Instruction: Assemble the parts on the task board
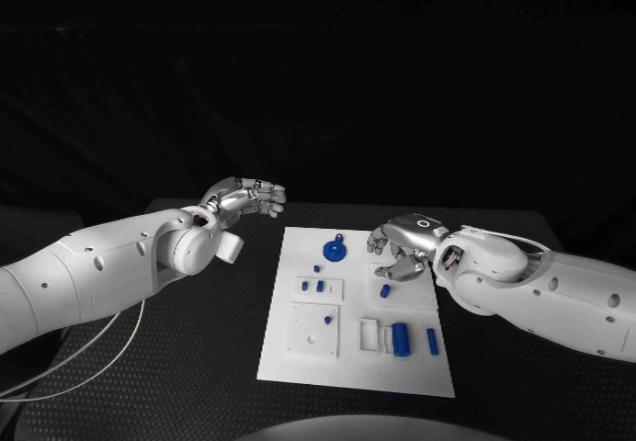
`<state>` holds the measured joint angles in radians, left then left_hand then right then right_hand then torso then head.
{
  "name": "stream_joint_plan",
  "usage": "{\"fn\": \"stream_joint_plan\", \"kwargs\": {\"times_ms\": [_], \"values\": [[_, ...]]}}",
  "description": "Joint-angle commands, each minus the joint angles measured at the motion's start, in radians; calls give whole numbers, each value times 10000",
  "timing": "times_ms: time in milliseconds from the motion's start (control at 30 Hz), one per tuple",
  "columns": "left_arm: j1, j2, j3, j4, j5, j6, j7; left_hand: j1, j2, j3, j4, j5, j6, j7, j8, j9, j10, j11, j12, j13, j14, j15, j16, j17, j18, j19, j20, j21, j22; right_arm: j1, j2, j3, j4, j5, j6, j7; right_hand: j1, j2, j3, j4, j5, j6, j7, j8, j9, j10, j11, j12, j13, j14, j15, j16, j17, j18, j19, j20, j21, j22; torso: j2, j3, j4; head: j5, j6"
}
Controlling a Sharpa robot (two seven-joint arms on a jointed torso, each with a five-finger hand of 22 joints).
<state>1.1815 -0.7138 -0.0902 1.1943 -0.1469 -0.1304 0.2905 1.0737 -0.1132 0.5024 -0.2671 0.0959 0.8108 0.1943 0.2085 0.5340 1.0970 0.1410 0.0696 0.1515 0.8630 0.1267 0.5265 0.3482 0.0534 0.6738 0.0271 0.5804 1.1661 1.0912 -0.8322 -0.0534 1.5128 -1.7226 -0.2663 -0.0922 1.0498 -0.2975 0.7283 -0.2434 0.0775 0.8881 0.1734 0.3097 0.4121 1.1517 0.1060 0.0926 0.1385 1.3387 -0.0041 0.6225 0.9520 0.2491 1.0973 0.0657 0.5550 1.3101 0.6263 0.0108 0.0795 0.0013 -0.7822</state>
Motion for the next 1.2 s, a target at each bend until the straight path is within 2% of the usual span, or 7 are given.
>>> {"fn": "stream_joint_plan", "kwargs": {"times_ms": [33,267,567,667,767,967,1200], "values": [[8,37,7,7,71,134,82,26,29,-4,31,32,-42,20,52,-9,30,62,3,-12,79,14,-66,19,192,74,7,-45,14,-4,68,-6,-182,-266,727,-44,-183,-8,-245,-69,-214,-105,-4,-27,-18,-89,49,-88,-39,-132,5,61,-14,127,-140,9,56,199,1,-9,4,-35,-26],[8,46,7,16,71,145,80,28,31,-3,34,33,-39,19,56,-10,38,63,7,-15,83,14,-71,28,191,76,7,-48,18,-136,186,-172,-398,-431,1116,-69,-361,-9,-610,-160,-246,-171,-21,-33,-39,-149,80,-131,-114,-252,46,171,-68,127,-252,36,84,186,-1,-1,15,-23,-76],[7,48,7,-3,71,155,82,29,27,-5,35,32,-40,19,59,-11,42,64,8,-19,85,14,-77,36,191,77,8,-51,21,-295,178,-263,-463,-421,1536,-98,-442,3,-759,-165,-234,-185,-37,-23,-47,-153,91,-134,-149,-312,58,226,-115,127,-300,52,96,180,0,-11,18,-35,-54],[6,55,7,-11,71,155,85,29,29,-5,37,32,-40,18,60,-12,43,64,8,-21,86,14,-80,39,191,77,8,-52,22,-364,215,-332,-489,-492,1514,-93,-445,10,-770,-160,-226,-176,-49,-15,-46,-151,92,-133,-155,-323,60,235,-124,127,-309,54,97,178,1,-12,19,-39,-56],[6,53,7,-14,71,152,79,30,30,-5,38,32,-41,18,60,-12,44,64,8,-22,86,14,-81,41,191,78,8,-53,23,-449,246,-337,-504,-544,1506,-102,-393,22,-739,-142,-223,-154,-70,3,-43,-125,86,-119,-160,-332,53,258,-140,127,-312,50,104,176,1,-9,19,-27,-64],[6,56,7,-19,71,166,75,30,32,-5,40,32,-42,19,61,-13,45,64,8,-25,87,14,-86,46,191,79,8,-55,25,-570,345,-355,-621,-710,1517,-167,233,63,-13,64,-280,-1,-135,125,-6,62,30,-26,-169,-339,0,384,-224,127,-264,20,142,154,-1,-9,28,-15,-95],[6,75,7,-41,71,165,73,30,38,-4,44,33,-43,19,63,-15,46,63,8,-29,88,14,-91,53,190,80,8,-58,28,-625,416,-373,-646,-842,1508,-171,475,121,495,253,-280,197,-132,261,42,229,-25,50,-168,-332,-50,522,-271,127,-227,20,210,172,1,-6,19,-38,-126]]}}
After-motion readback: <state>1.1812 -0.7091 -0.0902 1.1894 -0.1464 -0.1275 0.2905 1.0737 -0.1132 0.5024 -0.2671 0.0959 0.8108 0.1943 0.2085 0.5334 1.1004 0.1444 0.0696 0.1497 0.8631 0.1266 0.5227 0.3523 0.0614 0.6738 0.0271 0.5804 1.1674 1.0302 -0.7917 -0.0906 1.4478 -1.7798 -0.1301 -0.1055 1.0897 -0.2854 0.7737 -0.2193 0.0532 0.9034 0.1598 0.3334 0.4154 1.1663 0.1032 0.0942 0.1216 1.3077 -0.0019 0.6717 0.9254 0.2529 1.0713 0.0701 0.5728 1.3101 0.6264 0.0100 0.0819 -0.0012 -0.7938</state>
